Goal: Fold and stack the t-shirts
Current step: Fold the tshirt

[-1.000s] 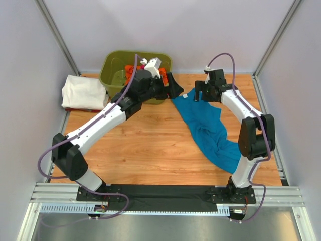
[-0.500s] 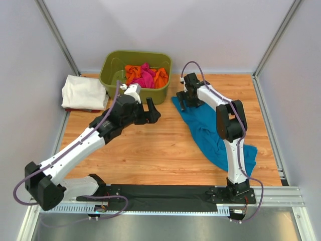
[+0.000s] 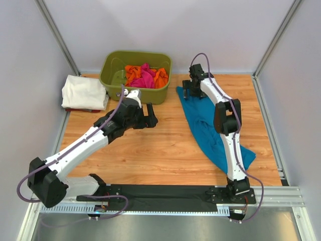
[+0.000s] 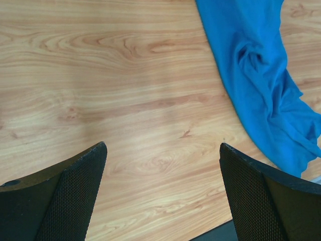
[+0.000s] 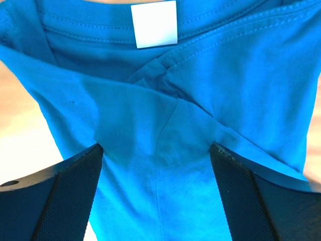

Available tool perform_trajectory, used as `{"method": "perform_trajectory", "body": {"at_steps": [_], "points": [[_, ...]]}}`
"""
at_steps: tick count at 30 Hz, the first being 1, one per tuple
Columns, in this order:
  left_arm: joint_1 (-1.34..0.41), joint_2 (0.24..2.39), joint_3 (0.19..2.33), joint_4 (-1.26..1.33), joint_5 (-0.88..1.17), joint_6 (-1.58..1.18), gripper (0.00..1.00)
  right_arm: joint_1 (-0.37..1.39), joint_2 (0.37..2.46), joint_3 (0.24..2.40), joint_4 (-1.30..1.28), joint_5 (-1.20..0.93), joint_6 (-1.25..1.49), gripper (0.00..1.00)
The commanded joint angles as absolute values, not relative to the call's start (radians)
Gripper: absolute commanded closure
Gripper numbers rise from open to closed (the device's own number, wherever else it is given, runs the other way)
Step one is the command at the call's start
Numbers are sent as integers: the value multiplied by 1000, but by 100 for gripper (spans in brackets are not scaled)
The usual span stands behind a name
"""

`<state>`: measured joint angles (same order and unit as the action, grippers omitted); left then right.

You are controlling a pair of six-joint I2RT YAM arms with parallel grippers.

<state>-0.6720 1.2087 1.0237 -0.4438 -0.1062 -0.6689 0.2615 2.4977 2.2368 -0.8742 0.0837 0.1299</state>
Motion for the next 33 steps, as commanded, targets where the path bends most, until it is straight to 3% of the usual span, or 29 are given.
{"method": "perform_trajectory", "body": {"at_steps": [1,7,11,15,19,25,29,33], "points": [[-667,1252,1054,-419,-78,-647,1,221,2563,2336,-841,81,195,9],[-667,1354,1101,-391,-15,-617,1,193,2648,2462,-776,92,270,2],[-669,1391,1108,-348,69,-597,2,138,2649,2539,-776,-32,293,0],[-709,1425,1111,-290,89,-574,2,135,2417,2479,-758,-34,210,0],[-814,1498,1183,-235,40,-572,2,135,2107,2307,-733,70,175,0],[-994,1744,1438,-218,-63,-591,4,81,1617,1855,-831,285,294,0],[-1115,1915,1583,-198,-161,-618,4,-64,1303,1535,-942,397,418,0],[-1201,2057,1776,-280,-225,-738,4,-265,1083,1284,-1027,345,495,0]]}}
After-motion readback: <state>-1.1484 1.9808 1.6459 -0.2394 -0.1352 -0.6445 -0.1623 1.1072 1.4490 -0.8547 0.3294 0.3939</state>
